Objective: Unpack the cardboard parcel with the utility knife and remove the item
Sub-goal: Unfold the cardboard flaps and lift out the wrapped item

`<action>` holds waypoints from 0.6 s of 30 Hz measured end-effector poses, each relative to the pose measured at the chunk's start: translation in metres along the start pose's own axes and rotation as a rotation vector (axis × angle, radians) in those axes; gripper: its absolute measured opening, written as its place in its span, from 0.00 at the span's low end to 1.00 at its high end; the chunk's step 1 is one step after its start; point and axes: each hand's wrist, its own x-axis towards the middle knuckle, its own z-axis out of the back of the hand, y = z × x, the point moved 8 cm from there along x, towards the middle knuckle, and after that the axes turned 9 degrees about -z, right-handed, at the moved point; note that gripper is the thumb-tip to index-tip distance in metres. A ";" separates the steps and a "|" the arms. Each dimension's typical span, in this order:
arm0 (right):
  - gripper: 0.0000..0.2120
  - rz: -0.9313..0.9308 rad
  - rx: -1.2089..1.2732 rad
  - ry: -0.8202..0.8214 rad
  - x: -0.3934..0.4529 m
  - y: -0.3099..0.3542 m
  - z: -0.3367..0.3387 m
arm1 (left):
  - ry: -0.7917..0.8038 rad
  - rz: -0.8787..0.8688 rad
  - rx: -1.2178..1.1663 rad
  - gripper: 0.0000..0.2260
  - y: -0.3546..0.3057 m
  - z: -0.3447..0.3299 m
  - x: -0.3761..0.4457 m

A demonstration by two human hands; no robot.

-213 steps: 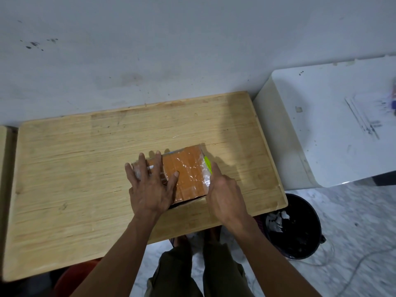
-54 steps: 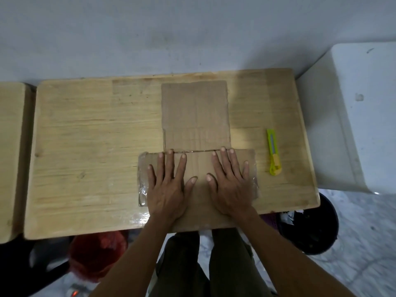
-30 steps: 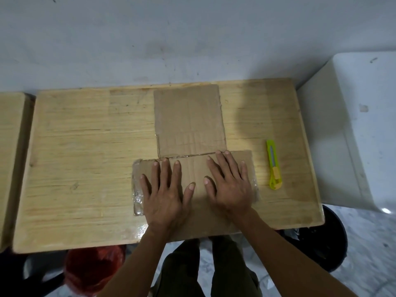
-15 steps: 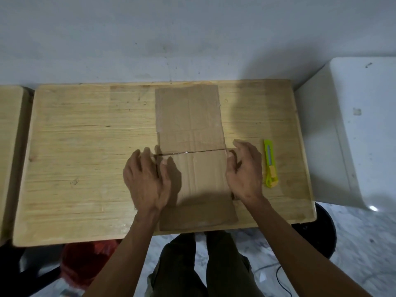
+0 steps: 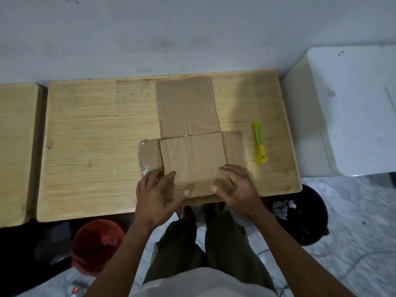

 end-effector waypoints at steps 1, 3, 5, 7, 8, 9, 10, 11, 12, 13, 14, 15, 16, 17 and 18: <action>0.30 0.014 -0.007 0.021 0.000 0.001 0.000 | 0.018 0.001 0.015 0.36 0.000 0.001 0.000; 0.34 0.015 -0.038 0.085 0.000 -0.001 -0.003 | 0.074 -0.012 0.059 0.40 0.001 -0.001 0.000; 0.37 0.004 -0.079 0.130 0.002 -0.004 -0.004 | 0.107 -0.035 0.088 0.42 0.001 -0.001 -0.001; 0.36 0.019 -0.119 0.135 0.005 -0.006 -0.004 | 0.108 -0.041 0.088 0.41 0.002 0.000 -0.001; 0.35 0.039 -0.128 0.123 0.006 -0.006 -0.003 | 0.092 -0.037 0.074 0.40 0.002 0.001 -0.001; 0.34 0.055 -0.123 0.106 0.008 -0.005 -0.002 | 0.074 -0.023 0.051 0.39 0.001 0.003 -0.001; 0.33 0.057 -0.108 0.088 0.009 -0.005 -0.001 | 0.058 0.000 0.023 0.38 0.001 0.004 0.000; 0.32 0.053 -0.092 0.067 0.010 -0.005 0.000 | 0.045 0.024 -0.003 0.37 0.001 0.005 0.000; 0.31 0.050 -0.082 0.044 0.011 -0.005 0.001 | 0.029 0.046 -0.025 0.37 0.001 0.006 0.001; 0.30 0.048 -0.078 0.021 0.012 -0.004 0.002 | 0.006 0.068 -0.045 0.37 0.000 0.007 0.002; 0.29 0.042 -0.076 0.004 0.014 -0.004 0.002 | -0.025 0.090 -0.065 0.37 0.000 0.009 0.003; 0.28 0.033 -0.078 -0.007 0.017 -0.003 0.002 | -0.052 0.116 -0.084 0.37 0.000 0.011 0.005; 0.28 0.021 -0.083 -0.020 0.020 -0.002 0.002 | -0.073 0.145 -0.096 0.36 0.000 0.012 0.007; 0.29 0.010 -0.089 -0.040 0.023 -0.001 0.002 | -0.091 0.173 -0.098 0.34 0.000 0.012 0.010; 0.29 -0.002 -0.092 -0.064 0.026 0.000 0.002 | -0.110 0.198 -0.092 0.33 -0.001 0.013 0.013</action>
